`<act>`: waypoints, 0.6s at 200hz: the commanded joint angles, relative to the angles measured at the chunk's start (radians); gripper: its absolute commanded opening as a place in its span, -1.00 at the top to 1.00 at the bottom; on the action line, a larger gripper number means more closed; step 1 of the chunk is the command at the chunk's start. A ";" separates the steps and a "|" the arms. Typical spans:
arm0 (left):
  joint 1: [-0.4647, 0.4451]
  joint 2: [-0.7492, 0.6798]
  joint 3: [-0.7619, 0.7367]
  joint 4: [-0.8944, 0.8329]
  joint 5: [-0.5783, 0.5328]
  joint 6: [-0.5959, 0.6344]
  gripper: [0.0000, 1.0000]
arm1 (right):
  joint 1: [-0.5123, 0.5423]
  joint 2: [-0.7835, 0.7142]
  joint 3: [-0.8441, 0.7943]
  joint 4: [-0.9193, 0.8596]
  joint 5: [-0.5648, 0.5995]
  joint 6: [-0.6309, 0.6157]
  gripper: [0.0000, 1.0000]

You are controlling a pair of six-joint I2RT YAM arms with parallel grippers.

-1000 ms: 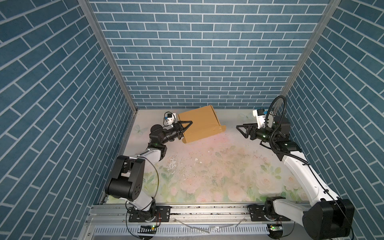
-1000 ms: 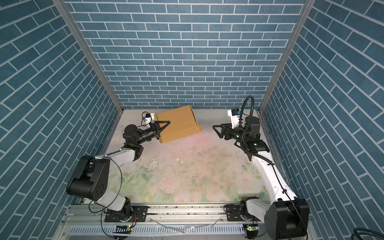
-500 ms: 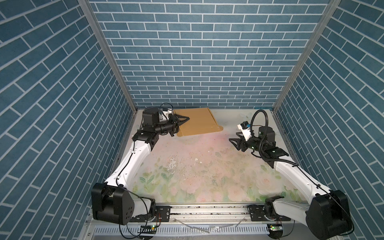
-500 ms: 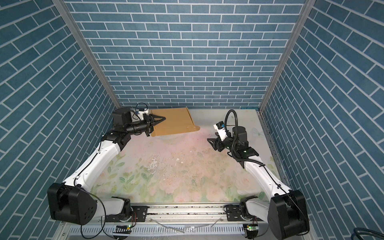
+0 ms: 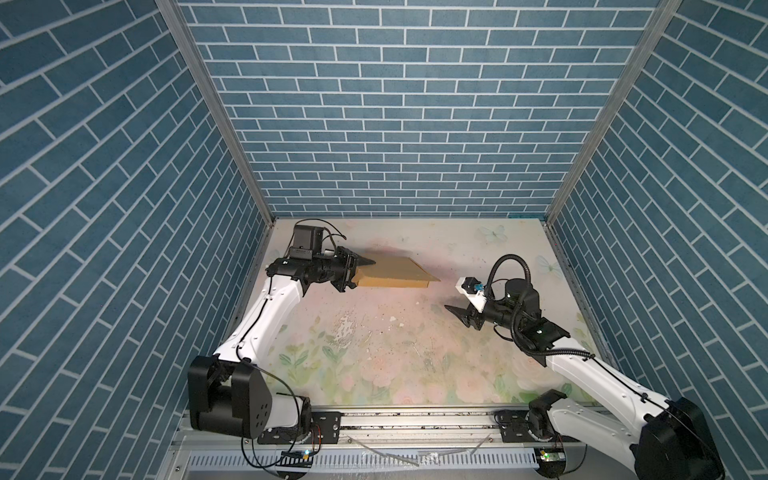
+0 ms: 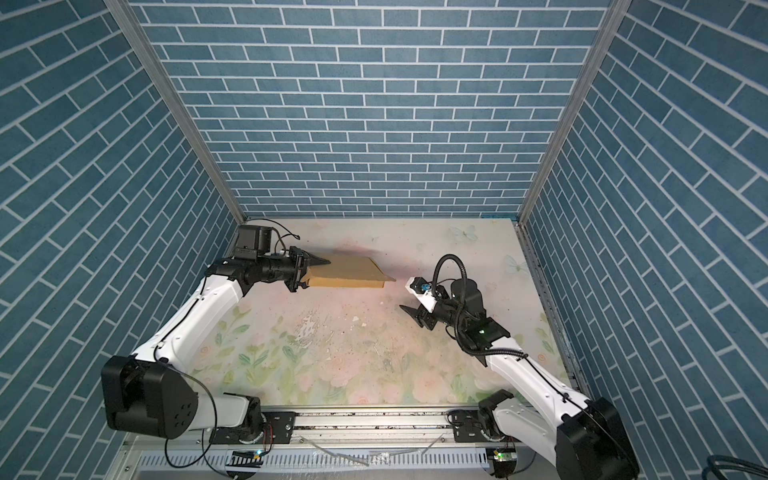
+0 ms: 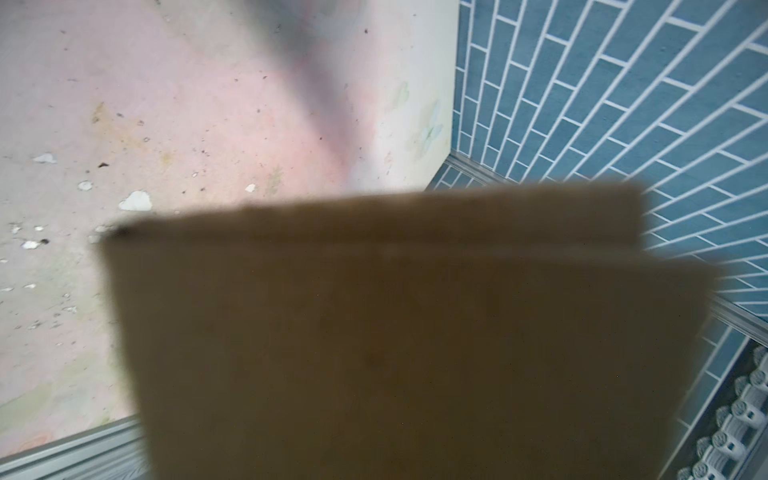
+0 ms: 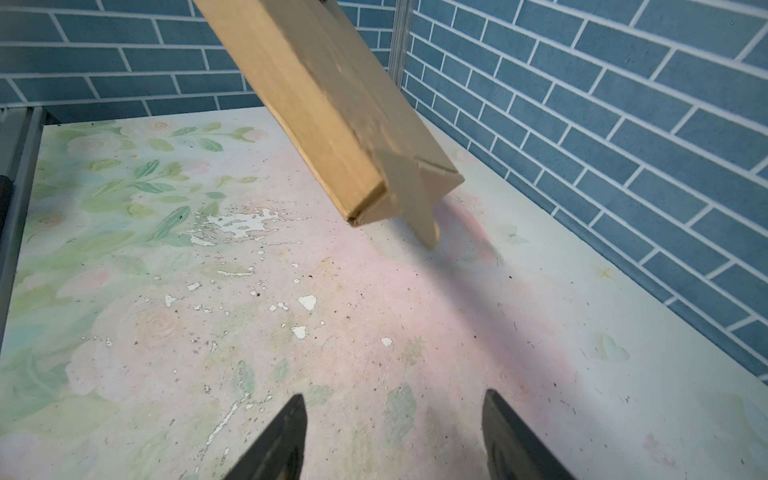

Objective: Fold the paper box
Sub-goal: 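Lower the box flat with the left gripper while the right gripper releases and withdraws, then grasp the box end nearest the right gripper while the left gripper holds the other end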

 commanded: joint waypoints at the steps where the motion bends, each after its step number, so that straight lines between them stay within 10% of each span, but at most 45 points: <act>1: 0.007 0.036 0.066 -0.198 0.048 0.083 0.61 | 0.021 -0.042 -0.020 -0.004 0.024 -0.061 -0.32; 120: 0.010 0.154 0.196 -0.455 0.147 0.247 0.66 | 0.113 -0.045 -0.011 -0.058 -0.029 -0.094 -0.33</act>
